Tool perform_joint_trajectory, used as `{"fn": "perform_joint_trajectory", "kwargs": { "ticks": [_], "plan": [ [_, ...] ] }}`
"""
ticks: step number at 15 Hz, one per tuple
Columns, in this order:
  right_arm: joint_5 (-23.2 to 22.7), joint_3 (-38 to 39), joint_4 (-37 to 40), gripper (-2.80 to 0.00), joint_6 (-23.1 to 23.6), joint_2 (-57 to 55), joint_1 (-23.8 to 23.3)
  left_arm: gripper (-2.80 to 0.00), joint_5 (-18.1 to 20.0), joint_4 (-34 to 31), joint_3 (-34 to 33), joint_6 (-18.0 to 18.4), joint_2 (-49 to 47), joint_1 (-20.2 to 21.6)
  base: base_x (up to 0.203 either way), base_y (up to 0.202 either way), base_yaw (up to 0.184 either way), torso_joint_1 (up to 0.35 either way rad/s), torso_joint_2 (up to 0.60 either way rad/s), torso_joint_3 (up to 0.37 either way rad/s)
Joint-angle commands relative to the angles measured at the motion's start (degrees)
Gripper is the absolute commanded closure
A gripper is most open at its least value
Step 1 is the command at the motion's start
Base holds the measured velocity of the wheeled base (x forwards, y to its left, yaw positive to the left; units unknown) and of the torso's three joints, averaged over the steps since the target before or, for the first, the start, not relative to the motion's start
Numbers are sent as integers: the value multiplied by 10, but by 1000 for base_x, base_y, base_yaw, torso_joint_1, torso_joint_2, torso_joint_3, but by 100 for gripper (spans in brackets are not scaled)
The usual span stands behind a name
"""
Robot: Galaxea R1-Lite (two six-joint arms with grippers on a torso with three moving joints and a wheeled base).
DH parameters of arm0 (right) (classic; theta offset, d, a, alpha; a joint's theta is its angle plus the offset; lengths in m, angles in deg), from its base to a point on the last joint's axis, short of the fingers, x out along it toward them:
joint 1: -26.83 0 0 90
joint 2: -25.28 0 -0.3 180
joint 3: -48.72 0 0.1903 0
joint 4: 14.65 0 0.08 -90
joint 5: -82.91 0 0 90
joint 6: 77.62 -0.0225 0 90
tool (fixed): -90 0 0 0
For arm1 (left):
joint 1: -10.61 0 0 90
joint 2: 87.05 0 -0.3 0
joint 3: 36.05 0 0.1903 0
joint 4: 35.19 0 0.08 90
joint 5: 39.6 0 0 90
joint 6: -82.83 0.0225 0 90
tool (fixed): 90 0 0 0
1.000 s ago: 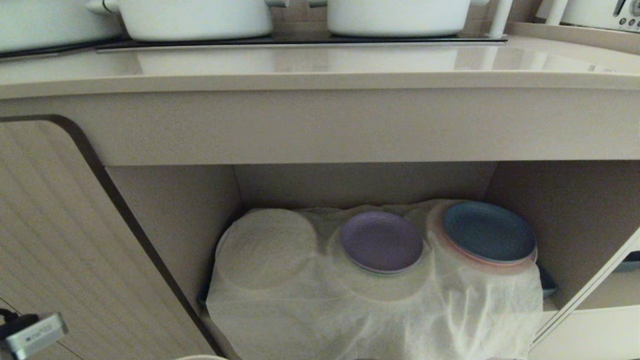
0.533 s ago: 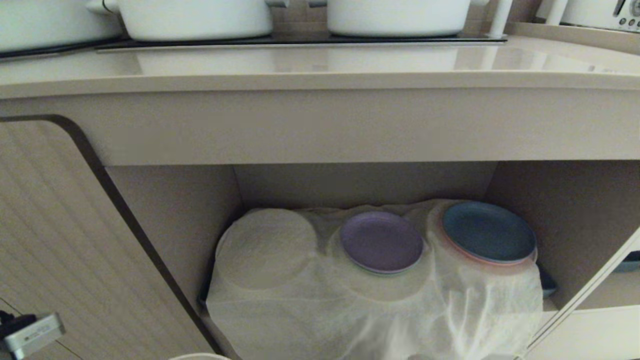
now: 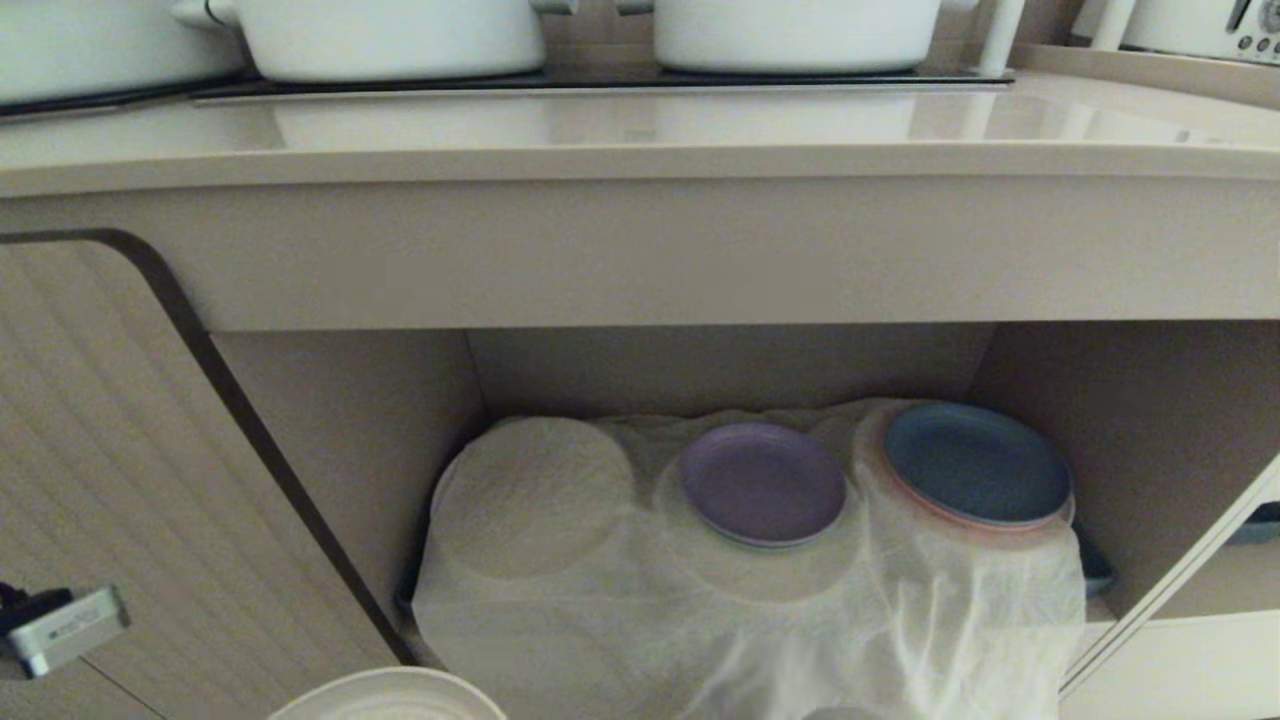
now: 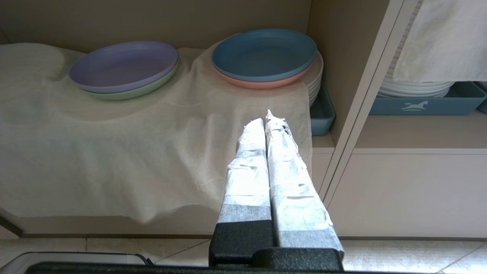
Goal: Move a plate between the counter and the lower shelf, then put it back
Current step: Put the plate in the cupboard
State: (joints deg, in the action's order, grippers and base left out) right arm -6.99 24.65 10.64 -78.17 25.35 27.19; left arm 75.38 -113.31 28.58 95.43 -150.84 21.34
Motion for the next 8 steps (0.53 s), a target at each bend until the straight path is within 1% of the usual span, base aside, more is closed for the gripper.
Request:
{"fn": "perform_joint_trajectory", "kwargs": {
  "ticks": [1, 2, 4, 8],
  "plan": [
    [0, 0, 0, 0, 0, -1, 0, 0, 2, -2, 15, 2, -11, -12, 0, 0, 0, 0, 0, 0],
    [0, 0, 0, 0, 0, -1, 0, 0, 1, -1, 17, 2, -11, -16, 0, 0, 0, 0, 0, 0],
    [0, 0, 0, 0, 0, -1, 0, 0, -1, 25, 17, 3, -11, -19, 0, 0, 0, 0, 0, 0],
    [0, 0, 0, 0, 0, -1, 1, 0, -20, 54, 17, 12, -14, -20, 0, 0, 0, 0, 0, 0]
  ]
}}
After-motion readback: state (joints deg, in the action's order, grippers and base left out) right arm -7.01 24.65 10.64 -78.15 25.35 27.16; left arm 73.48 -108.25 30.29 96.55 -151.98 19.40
